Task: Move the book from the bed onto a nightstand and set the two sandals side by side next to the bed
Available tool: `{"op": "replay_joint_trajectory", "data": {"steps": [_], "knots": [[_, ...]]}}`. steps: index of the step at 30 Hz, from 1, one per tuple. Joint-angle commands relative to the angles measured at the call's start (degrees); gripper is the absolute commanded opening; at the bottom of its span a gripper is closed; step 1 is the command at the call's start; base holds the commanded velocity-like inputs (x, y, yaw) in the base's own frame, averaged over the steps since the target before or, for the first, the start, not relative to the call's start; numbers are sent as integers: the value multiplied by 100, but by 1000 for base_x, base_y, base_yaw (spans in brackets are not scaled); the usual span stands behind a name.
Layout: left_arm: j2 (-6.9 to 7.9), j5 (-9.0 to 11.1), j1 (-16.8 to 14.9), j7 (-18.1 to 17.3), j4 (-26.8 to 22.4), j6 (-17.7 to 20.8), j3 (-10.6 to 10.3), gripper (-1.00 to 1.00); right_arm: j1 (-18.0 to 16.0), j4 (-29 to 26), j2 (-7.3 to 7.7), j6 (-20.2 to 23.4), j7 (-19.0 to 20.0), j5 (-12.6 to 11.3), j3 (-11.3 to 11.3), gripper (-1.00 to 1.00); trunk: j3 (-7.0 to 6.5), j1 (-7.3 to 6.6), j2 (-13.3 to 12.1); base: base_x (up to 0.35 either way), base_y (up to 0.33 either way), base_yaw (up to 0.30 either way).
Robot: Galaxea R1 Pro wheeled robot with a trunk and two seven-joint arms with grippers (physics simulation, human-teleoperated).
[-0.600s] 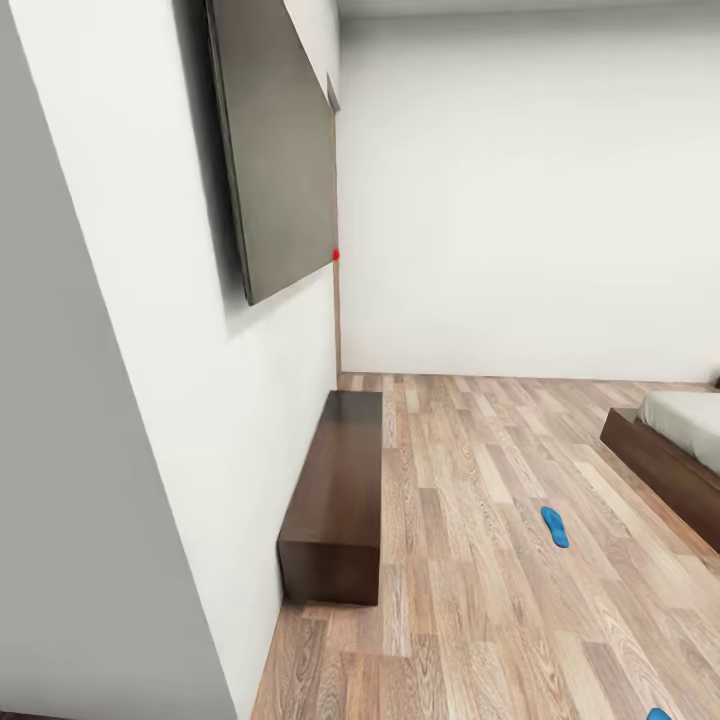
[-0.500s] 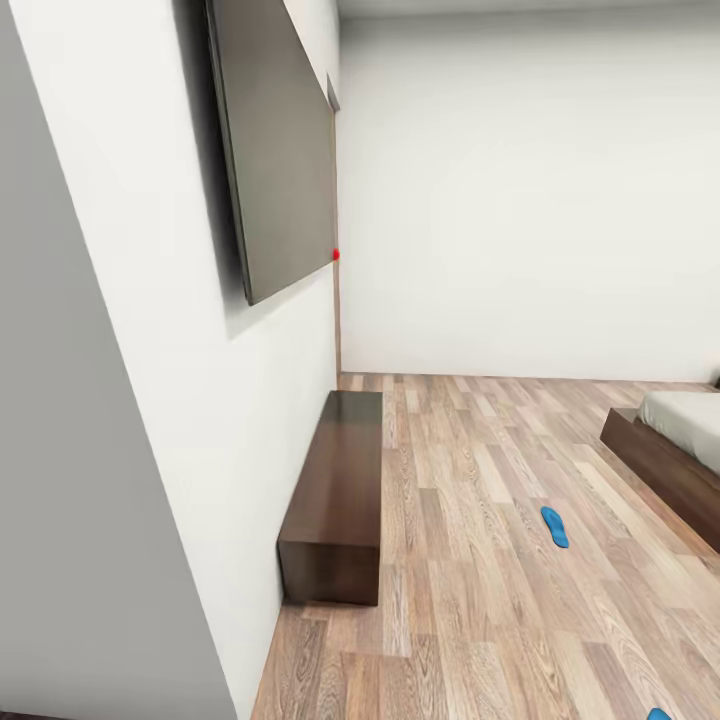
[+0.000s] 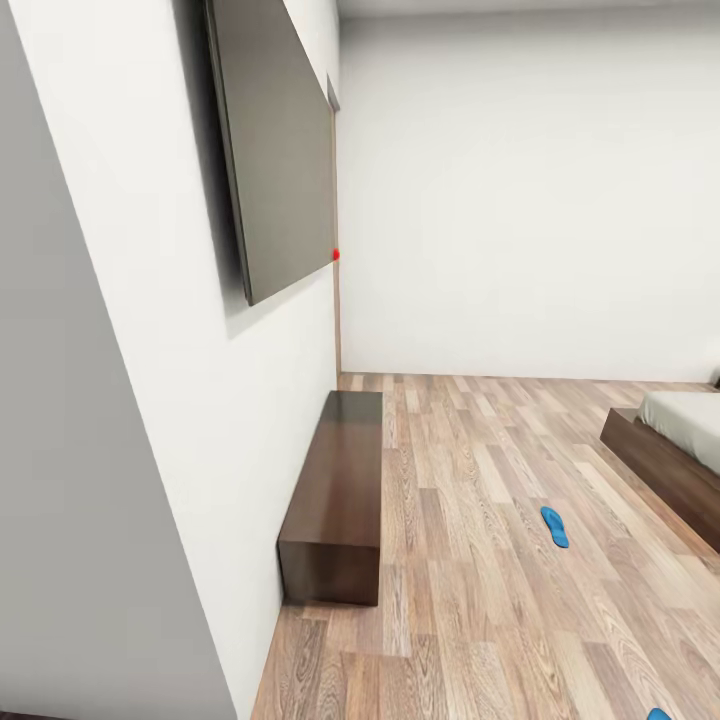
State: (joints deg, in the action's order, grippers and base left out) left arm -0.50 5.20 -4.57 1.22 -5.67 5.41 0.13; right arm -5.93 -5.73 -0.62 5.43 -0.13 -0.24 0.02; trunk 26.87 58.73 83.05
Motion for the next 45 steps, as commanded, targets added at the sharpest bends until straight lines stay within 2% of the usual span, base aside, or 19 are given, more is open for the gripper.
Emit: {"op": "replay_joint_trajectory", "data": {"steps": [1,7,12,13,16,17,22,24,25,27,28,31,32,33,38,40,41,42,45], "knots": [[-1,88,1,13,-47,69,-2,100,-33,-47,0,68,-1,-2,0,100,6,0,3,0,0,0],[-1,124,1,13,-240,257,-2,100,-58,-241,0,260,-1,-2,0,100,6,0,3,0,0,0],[142,-41,165,-137,-163,94,-12,100,60,-334,69,226,24,4,-41,100,6,0,3,0,0,-136],[149,-499,96,-214,402,-525,-7,100,48,-329,85,-457,13,-28,-52,100,6,0,3,0,0,-254],[130,-501,-140,-222,417,-451,-5,100,-17,-461,104,-399,5,-40,-59,100,6,0,3,0,0,-257],[-3,-502,-572,-216,370,-252,-4,100,-341,-551,178,-123,4,-59,-73,100,6,0,3,0,0,-260],[-124,-502,-831,-213,199,-19,-4,100,-568,-572,264,57,4,-82,-83,100,6,0,3,0,0,-261],[-219,-502,-967,-210,-62,253,-4,100,-729,-579,313,153,4,-103,-88,100,6,0,3,0,0,-261],[-219,-502,-967,-210,-62,253,-4,100,-729,-579,313,153,4,-103,-88,100,6,0,3,0,0,-261],[-324,-505,-1040,-203,-429,583,-4,100,-890,-583,352,217,2,-125,-96,100,6,0,3,0,0,-261],[-438,-505,-1085,-199,-959,999,-5,100,-1083,-587,435,290,3,-151,-104,100,6,0,3,0,0,-261],[-519,-508,-1104,-200,-1314,1261,-11,100,-1242,-591,492,389,3,-186,-110,100,6,0,3,0,0,-261],[-606,-507,-1120,-203,-1733,1555,-26,100,-1474,-607,529,528,2,-266,-113,100,6,0,3,0,0,-261],[-639,-505,-1125,-205,-1942,1706,-33,100,-1571,-616,538,571,-1,-298,-114,100,6,0,3,0,0,-261],[-685,-504,-1145,-209,-2522,2166,-43,100,-1811,-717,541,639,-8,-336,-115,100,8,0,3,0,0,-261],[-706,-503,-1194,-210,-2938,2445,-48,100,-1994,-826,535,759,-11,-345,-116,100,11,0,3,0,0,-261],[-717,-503,-1216,-210,-3091,2533,-50,100,-2069,-871,537,848,-11,-347,-116,100,13,0,3,0,0,-261],[-777,-497,-1296,-206,-3747,2817,-54,100,-2370,-1124,544,1391,-13,-351,-116,100,15,0,3,0,0,-261],[-816,-485,-1335,-207,-4309,2952,-59,100,-2533,-1603,550,1893,-13,-349,-121,100,21,0,3,0,0,-261]]}}
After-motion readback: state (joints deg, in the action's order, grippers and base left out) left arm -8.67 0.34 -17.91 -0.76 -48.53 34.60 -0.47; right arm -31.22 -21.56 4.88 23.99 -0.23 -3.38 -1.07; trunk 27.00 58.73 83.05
